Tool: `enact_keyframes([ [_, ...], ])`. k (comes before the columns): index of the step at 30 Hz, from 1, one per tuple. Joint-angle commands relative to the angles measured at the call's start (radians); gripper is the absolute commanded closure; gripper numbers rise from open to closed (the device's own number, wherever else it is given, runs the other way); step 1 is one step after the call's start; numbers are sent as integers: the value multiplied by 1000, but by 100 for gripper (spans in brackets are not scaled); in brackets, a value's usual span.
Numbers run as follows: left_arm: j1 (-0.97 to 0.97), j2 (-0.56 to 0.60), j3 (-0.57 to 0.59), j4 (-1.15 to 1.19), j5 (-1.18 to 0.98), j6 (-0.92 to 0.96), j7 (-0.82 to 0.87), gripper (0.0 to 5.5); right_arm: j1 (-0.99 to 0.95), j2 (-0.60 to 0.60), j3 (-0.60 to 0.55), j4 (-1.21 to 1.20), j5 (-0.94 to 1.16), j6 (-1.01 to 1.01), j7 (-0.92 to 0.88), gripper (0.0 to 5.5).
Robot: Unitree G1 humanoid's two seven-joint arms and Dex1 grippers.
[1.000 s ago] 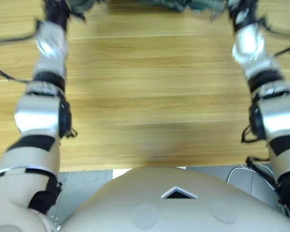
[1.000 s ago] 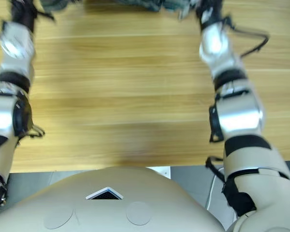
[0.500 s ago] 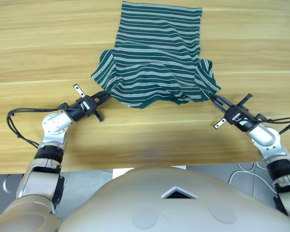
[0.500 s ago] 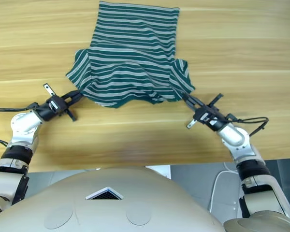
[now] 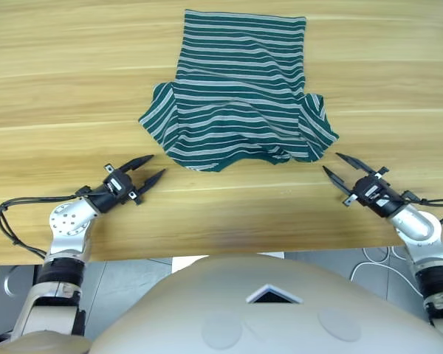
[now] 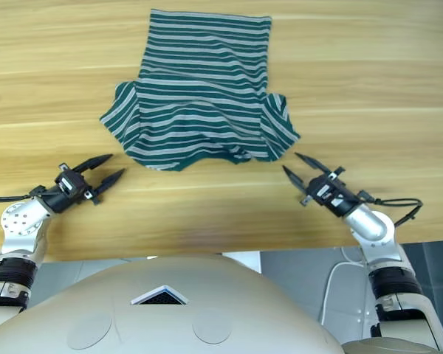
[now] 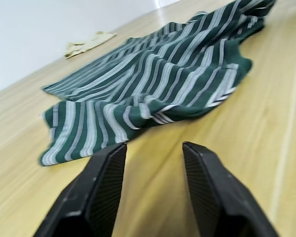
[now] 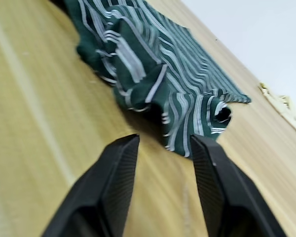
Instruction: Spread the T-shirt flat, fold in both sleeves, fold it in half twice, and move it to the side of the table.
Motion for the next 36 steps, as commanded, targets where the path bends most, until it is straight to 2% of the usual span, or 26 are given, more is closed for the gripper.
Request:
enact_keyframes([
  [1, -44, -71, -50, -211, 240, 11, 111, 335, -19, 11, -71, -3, -9, 25, -25, 353],
  [4, -158, -67, -80, -250, 556, 39, 210, 335, -80, 9, -130, 46, -95, 88, -120, 353],
  [8, -299, -32, -159, -228, 761, 21, 224, 335, -167, 43, -139, 42, -169, 151, -188, 353],
  [14, -578, -55, -304, 34, 1011, -9, 356, 335, -220, 105, -124, -111, -212, 194, -200, 353],
  [19, -575, -54, -426, 115, 987, -102, 313, 335, -242, 130, -108, -168, -240, 223, -189, 353],
  [23, -465, 44, -468, 34, 867, -163, 234, 335, -265, 125, -93, -173, -292, 252, -192, 353],
  [29, -252, 176, -439, -208, 713, -116, 199, 335, -333, 124, 11, -78, -493, 269, -205, 353],
  [33, -240, 182, -381, -217, 734, -63, 257, 335, -336, 106, 55, -68, -494, 249, -157, 353],
  [36, -224, 154, -359, -239, 724, -56, 295, 335, -358, 86, 66, 28, -548, 261, -192, 353],
])
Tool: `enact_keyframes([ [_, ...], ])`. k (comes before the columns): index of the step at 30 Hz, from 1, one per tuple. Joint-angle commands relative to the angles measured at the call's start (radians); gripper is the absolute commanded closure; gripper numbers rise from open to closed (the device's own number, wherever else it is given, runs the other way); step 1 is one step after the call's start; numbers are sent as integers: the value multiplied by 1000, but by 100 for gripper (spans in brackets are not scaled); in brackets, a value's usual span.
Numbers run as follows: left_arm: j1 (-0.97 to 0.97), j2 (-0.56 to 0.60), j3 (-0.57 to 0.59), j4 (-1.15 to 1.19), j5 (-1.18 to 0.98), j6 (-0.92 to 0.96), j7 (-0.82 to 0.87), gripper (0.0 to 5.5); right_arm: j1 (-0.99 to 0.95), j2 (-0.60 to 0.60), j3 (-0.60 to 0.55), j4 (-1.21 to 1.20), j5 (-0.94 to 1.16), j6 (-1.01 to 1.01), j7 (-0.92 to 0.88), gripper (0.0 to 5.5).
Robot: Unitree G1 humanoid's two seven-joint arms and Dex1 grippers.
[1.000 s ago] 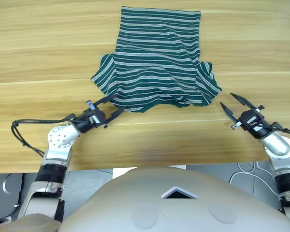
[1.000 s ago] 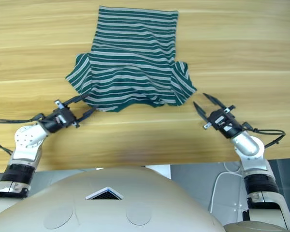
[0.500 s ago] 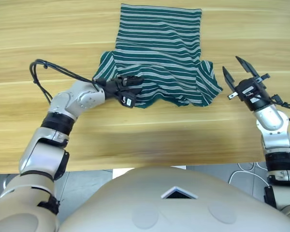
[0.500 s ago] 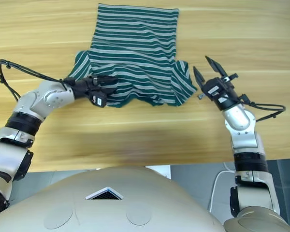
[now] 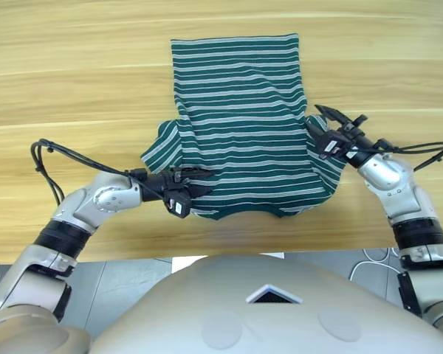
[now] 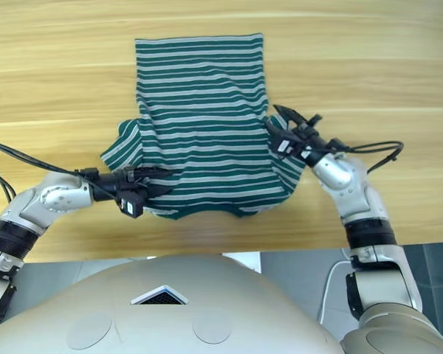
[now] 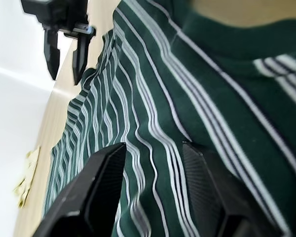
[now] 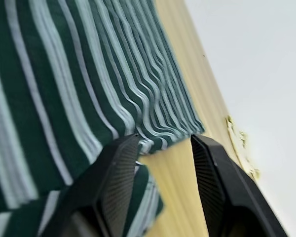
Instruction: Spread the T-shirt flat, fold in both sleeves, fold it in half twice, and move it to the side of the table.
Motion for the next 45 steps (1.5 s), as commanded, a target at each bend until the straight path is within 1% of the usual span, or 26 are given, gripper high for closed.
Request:
enact_keyframes([
  [1, 36, -14, 21, -6, 37, 49, 26, 335, -35, -31, 17, 119, -59, 7, -32, 353],
  [3, 38, -40, 35, -27, 43, 56, 58, 335, -37, -20, 34, 151, -67, -10, -44, 353],
  [6, 63, -65, 109, -91, 52, 115, 131, 335, -55, -9, 60, 206, -88, -28, -78, 353],
  [11, 214, -41, 262, -189, 73, 238, 221, 335, -46, -19, 68, 229, -79, -63, -125, 353],
  [14, 290, -34, 359, -291, 14, 294, 226, 335, -49, -22, 76, 240, -82, -68, -141, 353],
  [16, 282, -15, 394, -250, 43, 331, 231, 335, -61, -20, 81, 259, -87, -70, -153, 353],
  [17, 260, -18, 395, -209, 62, 352, 237, 335, -66, -19, 83, 265, -88, -72, -157, 353],
  [19, 202, -39, 355, -95, 125, 392, 256, 335, -77, -16, 91, 275, -89, -77, -161, 353],
  [21, 180, -55, 321, -31, 165, 413, 267, 335, -88, -15, 100, 289, -90, -84, -165, 353],
  [28, 180, -35, 234, 16, 171, 375, 222, 335, -96, -24, 107, 313, -91, -93, -181, 353],
  [37, 234, 31, 299, 57, 190, 483, 289, 335, -91, -56, 88, 349, -79, -94, -219, 353],
  [40, 218, 46, 319, 83, 199, 504, 327, 335, -101, -54, 91, 364, -80, -95, -225, 353],
  [45, 216, 34, 296, 51, 180, 491, 319, 335, -127, -46, 105, 397, -87, -101, -230, 353],
])
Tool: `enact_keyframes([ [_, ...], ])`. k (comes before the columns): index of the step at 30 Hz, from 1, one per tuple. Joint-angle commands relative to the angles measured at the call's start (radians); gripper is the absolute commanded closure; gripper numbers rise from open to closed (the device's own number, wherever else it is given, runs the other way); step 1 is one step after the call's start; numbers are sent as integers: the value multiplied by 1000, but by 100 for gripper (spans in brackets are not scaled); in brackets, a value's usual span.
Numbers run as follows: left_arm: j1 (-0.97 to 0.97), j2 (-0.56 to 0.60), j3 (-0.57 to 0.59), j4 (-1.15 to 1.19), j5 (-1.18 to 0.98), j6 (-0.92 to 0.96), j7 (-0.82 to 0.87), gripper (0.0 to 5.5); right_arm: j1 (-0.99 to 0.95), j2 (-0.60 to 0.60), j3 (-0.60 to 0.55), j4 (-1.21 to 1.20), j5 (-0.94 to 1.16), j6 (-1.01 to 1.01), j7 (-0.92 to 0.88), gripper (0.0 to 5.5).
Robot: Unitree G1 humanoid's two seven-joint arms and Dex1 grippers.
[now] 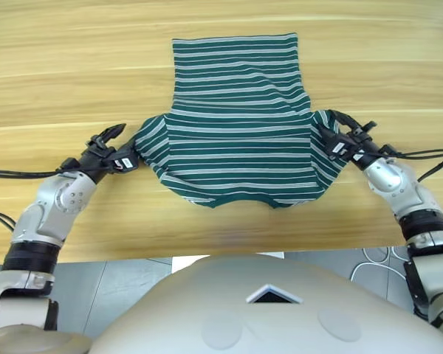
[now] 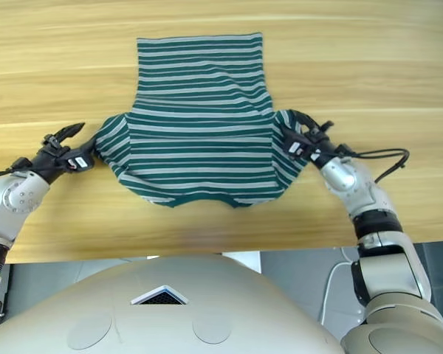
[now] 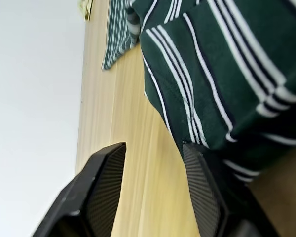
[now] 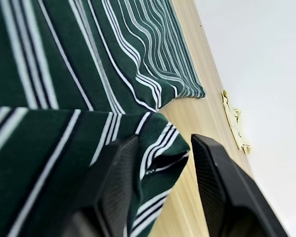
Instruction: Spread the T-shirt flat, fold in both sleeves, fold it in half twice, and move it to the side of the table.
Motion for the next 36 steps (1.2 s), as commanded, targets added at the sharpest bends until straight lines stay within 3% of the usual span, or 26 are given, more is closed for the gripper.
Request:
enact_keyframes([
  [1, 43, 0, -31, -3, 21, 18, -26, 335, -3, -3, 18, 33, -28, 6, 7, 353],
  [4, 38, -28, -17, -74, -22, -29, 2, 335, 8, 10, -20, -35, 45, -51, -2, 353],
  [7, 36, -59, 30, -158, -83, -73, 43, 335, 17, 42, -138, -216, 310, -76, 29, 353],
  [11, 104, -49, 185, -303, -133, -69, 79, 335, 60, 57, -212, -456, 591, -3, 122, 353],
  [13, 163, -42, 290, -379, -137, -40, 81, 335, 67, 61, -217, -510, 591, 32, 150, 353],
  [16, 218, -16, 362, -373, -62, 42, 59, 335, 58, 86, -197, -539, 489, 75, 153, 353],
  [19, 353, 62, 344, -376, 27, 24, -34, 335, 34, 108, -186, -520, 392, 86, 150, 353],
  [23, 468, 101, 280, -461, -57, -56, -187, 335, 9, 113, -200, -489, 341, 96, 153, 353],
  [30, 424, 47, 138, -424, -103, -53, -281, 335, 18, 80, -224, -454, 317, 82, 178, 353],
  [36, 227, -51, -19, -279, -85, -102, -263, 335, 25, 85, -230, -421, 286, 69, 171, 353],
])
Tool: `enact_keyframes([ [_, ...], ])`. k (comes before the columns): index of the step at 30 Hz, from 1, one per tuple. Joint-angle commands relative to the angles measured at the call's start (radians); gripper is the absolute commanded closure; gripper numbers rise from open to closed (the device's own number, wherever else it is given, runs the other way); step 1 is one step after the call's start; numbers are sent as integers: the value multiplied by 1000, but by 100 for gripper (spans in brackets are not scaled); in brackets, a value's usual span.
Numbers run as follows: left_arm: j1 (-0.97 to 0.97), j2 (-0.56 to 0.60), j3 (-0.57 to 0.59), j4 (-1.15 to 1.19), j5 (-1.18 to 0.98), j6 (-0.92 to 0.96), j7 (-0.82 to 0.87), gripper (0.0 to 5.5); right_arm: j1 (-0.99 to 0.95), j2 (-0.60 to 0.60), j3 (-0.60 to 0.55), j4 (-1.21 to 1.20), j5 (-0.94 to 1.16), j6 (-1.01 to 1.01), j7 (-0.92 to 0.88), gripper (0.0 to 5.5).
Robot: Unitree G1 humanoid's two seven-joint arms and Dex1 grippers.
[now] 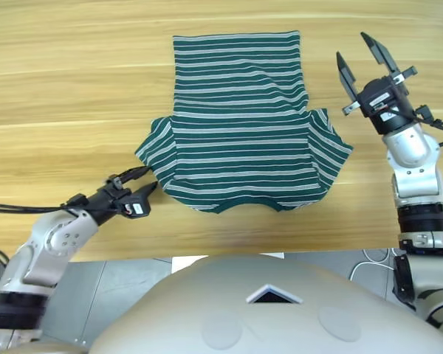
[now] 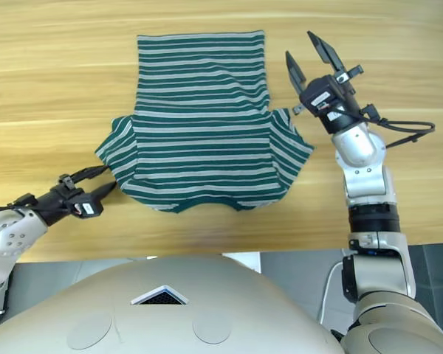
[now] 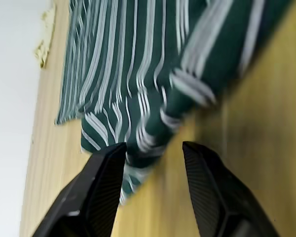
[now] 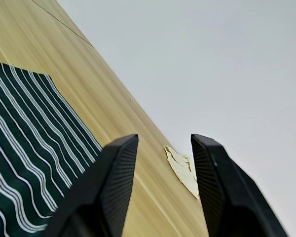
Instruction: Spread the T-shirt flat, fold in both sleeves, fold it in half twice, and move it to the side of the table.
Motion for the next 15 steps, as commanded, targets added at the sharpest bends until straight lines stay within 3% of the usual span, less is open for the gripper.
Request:
enact_keyframes([
  [1, -103, -52, -92, 107, 30, -23, -3, 335, 2, 0, -10, 34, -23, -17, -5, 353],
  [6, -196, -73, -96, 209, 39, -39, 60, 335, 1, 9, -6, 85, -44, -34, -23, 353],
  [15, -136, -22, -19, 241, 96, 43, 171, 335, -10, 17, -12, 135, -39, -58, -19, 353],
])
